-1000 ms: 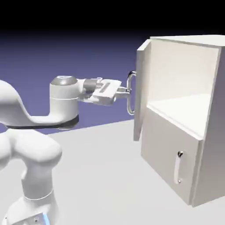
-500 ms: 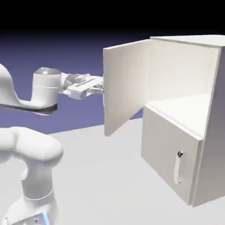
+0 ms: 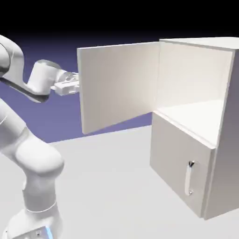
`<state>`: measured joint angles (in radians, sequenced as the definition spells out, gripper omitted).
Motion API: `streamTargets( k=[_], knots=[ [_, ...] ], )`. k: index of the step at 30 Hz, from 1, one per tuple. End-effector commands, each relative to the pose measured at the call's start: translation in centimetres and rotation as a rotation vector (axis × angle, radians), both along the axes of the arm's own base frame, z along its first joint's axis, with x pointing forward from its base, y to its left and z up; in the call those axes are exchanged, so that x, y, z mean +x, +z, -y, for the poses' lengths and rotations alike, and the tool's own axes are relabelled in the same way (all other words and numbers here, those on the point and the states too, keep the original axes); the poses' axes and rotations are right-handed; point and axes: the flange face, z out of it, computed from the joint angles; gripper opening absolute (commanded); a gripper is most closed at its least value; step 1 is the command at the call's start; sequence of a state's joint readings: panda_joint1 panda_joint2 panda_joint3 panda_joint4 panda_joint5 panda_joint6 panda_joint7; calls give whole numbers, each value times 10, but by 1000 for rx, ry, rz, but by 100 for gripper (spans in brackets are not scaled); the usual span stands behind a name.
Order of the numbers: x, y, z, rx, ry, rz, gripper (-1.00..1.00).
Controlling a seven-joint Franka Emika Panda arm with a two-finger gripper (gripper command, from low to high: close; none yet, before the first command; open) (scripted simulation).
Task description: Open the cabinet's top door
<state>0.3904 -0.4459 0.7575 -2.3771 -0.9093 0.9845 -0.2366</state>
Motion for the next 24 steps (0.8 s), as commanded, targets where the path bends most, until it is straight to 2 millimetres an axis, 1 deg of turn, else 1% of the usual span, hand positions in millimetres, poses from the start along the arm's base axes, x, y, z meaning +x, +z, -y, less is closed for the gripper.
streamTargets(
  k=[1,7,10,13,18,24],
  knots=[
    [1,0,-8,0,-19,0,-100],
    [8,0,-47,-1,-125,0,-100],
    [13,0,-63,-1,-169,0,-100],
    [17,-5,-76,-16,-199,-3,-100],
    [18,-8,-78,-21,-198,-8,-100],
    [17,-4,-74,-9,-193,-5,-100]
  ],
)
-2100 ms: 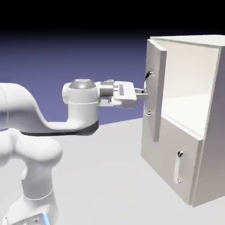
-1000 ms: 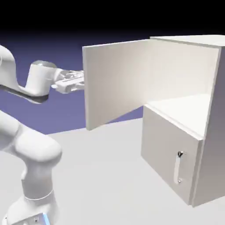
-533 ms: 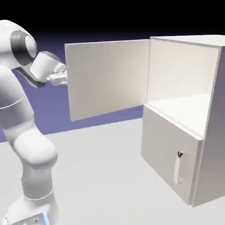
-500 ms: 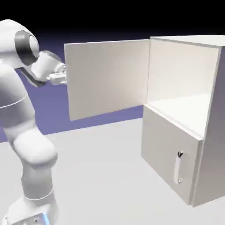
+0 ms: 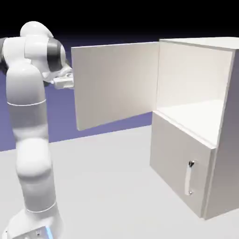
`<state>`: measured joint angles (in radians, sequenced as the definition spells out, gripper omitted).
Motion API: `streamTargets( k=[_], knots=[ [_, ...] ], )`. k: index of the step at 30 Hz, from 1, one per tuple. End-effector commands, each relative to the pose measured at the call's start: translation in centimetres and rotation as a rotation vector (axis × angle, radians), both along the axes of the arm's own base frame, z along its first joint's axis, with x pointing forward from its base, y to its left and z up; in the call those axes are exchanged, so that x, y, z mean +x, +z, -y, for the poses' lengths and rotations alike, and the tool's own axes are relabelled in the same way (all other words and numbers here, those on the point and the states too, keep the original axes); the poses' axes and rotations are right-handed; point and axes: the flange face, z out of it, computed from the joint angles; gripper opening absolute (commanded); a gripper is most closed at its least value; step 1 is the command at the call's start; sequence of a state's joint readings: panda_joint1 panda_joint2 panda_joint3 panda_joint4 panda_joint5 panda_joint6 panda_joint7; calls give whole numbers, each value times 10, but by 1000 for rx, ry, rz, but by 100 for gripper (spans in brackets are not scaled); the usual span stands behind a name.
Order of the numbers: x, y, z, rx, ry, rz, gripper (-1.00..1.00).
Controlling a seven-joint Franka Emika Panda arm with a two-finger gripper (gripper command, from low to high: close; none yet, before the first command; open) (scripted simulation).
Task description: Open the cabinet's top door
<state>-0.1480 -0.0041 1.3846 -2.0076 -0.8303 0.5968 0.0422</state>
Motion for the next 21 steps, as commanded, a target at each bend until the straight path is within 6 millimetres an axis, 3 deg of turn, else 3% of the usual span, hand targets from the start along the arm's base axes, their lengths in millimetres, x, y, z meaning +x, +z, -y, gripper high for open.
streamTargets(
  k=[1,12,13,14,21],
  knots=[
    [0,1,1,2,-2,1,-100],
    [4,4,-13,8,-44,6,-100],
    [4,4,-13,8,-44,6,100],
    [4,4,-13,8,-44,6,100],
    [2,4,-63,8,-44,6,100]
  ],
)
